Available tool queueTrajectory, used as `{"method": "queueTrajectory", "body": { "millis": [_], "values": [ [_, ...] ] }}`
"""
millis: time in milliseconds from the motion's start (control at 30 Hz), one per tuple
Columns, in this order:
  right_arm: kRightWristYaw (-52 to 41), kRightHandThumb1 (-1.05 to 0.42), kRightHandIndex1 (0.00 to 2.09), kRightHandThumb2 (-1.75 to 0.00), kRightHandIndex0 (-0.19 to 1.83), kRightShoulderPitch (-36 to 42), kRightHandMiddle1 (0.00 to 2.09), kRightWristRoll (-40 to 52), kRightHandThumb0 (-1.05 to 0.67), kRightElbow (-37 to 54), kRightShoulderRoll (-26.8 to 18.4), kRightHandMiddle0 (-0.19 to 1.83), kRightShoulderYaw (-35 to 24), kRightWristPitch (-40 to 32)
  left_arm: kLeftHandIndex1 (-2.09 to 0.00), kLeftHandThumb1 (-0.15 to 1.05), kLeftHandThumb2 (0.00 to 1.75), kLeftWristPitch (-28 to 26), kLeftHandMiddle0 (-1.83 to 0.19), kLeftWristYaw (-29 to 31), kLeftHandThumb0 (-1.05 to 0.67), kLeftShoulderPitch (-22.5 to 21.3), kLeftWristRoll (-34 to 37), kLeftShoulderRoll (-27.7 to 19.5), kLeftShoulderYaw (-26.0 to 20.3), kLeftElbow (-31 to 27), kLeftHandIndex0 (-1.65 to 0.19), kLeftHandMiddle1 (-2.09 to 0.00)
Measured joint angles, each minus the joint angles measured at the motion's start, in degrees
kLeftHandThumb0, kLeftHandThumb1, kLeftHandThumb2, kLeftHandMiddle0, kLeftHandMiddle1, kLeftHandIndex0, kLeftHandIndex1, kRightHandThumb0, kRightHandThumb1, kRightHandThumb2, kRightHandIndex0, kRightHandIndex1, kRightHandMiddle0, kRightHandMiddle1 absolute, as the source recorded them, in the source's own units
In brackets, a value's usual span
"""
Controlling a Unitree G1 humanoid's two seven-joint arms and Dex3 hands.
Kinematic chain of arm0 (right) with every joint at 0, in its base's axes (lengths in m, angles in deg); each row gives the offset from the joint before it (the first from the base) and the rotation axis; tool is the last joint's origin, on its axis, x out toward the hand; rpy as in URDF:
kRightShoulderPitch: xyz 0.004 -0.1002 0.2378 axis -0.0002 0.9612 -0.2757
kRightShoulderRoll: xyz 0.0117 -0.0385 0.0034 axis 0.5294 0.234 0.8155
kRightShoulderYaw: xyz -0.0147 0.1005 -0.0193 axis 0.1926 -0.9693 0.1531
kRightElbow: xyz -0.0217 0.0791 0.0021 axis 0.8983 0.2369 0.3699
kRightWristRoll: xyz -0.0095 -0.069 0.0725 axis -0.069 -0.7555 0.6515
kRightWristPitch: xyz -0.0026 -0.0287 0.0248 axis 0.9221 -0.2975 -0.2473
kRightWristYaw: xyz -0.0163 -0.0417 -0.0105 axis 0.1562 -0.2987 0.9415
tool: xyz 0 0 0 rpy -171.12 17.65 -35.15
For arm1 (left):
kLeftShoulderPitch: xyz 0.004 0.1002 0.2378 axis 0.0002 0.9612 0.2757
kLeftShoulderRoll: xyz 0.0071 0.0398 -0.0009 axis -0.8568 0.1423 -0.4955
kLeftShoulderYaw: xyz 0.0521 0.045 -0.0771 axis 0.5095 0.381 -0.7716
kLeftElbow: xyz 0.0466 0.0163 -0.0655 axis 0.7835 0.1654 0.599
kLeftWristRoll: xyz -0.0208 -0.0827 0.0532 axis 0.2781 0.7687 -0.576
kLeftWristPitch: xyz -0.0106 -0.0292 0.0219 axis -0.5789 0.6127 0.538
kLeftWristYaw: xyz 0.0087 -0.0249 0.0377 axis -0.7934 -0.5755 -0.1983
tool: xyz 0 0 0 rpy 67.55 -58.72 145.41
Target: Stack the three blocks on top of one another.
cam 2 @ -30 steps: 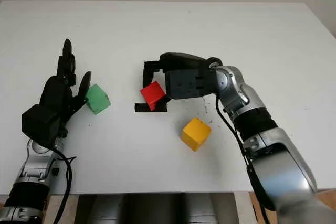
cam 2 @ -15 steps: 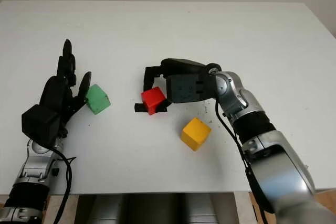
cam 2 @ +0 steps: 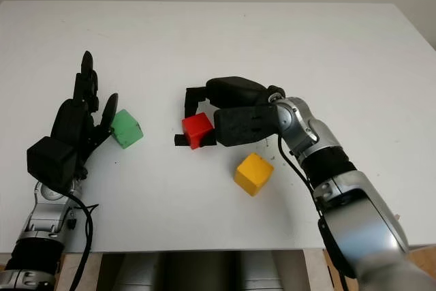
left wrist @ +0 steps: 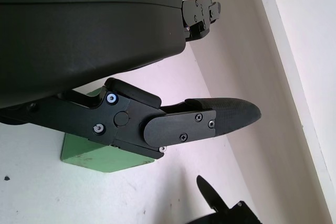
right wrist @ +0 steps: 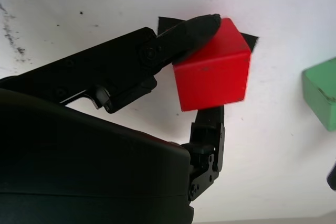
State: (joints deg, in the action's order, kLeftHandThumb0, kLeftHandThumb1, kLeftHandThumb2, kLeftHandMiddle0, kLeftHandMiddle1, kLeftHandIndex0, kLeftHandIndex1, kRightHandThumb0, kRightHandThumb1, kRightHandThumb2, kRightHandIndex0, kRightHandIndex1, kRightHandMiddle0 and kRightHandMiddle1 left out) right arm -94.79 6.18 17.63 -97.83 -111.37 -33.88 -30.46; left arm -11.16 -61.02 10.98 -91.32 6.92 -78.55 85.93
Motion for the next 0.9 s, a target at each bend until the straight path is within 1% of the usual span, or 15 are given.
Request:
{"method": "queueTrajectory", "body": {
  "millis": [67,167,333,467,533,633,767,833,900],
  "values": [
    [0.9,-0.91,0.04,-0.05,-0.02,0.2,0.35,-1.5,-0.71,0.3,-0.7,0.15,0.6,0.3,-0.05,1.05,0.53,0.0,0.17,-0.1,-0.74,0.0,0.0,0.0,0.0,0.0,0.18,-0.05],
    [2.6,-0.90,0.02,-0.05,-0.09,0.7,0.18,-3.9,-0.74,1.5,-1.8,0.09,1.3,0.8,-0.05,1.05,0.53,0.0,0.17,-0.2,-0.73,0.0,0.0,0.0,0.0,0.0,0.18,-0.05],
    [6.3,-0.90,0.02,-0.05,-0.11,2.0,0.10,-6.7,-0.78,5.6,-3.6,0.01,1.5,1.7,-0.05,1.05,0.53,-0.1,0.17,-0.2,-0.73,0.1,0.1,0.0,0.0,-0.1,0.18,-0.05],
    [5.0,-0.90,0.01,-0.05,-0.17,3.5,0.05,-5.8,-0.78,10.7,-5.0,-0.08,0.5,0.6,-0.05,1.05,0.53,-0.2,0.18,-0.1,-0.73,0.1,0.3,0.0,0.0,-0.1,0.19,-0.05],
    [2.3,-0.89,0.00,-0.05,-0.19,5.0,0.03,-2.9,-0.77,14.8,-6.0,-0.11,-1.5,-1.4,-0.05,1.05,0.52,-0.2,0.18,0.0,-0.73,0.1,0.3,0.0,0.0,-0.1,0.19,-0.05],
    [-1.6,-0.91,0.00,-0.06,-0.19,6.9,0.03,2.4,-0.75,21.6,-8.3,-0.13,-6.2,-4.9,-0.05,1.05,0.53,-0.6,0.18,-0.1,-0.75,0.3,0.2,0.0,0.0,-0.2,0.19,-0.05],
    [-3.5,-0.90,0.04,-0.05,-0.13,10.0,0.10,10.1,-0.72,29.5,-11.6,0.01,-14.3,-8.5,-0.03,1.05,0.53,-0.8,0.19,0.2,-0.72,0.6,0.5,0.0,0.0,-0.4,0.19,-0.05],
    [-3.6,-0.90,0.08,-0.05,-0.04,11.9,0.14,13.0,-0.69,33.4,-12.9,0.11,-18.4,-10.5,-0.03,1.05,0.52,-0.7,0.19,0.4,-0.72,0.6,0.7,0.0,0.0,-0.5,0.19,-0.05],
    [-4.0,-0.87,0.14,-0.04,0.10,14.2,0.18,15.3,-0.65,37.1,-14.7,0.22,-22.2,-12.3,-0.03,1.05,0.52,-0.7,0.19,0.4,-0.73,0.6,0.7,0.0,0.0,-0.6,0.19,-0.05]
  ]
}}
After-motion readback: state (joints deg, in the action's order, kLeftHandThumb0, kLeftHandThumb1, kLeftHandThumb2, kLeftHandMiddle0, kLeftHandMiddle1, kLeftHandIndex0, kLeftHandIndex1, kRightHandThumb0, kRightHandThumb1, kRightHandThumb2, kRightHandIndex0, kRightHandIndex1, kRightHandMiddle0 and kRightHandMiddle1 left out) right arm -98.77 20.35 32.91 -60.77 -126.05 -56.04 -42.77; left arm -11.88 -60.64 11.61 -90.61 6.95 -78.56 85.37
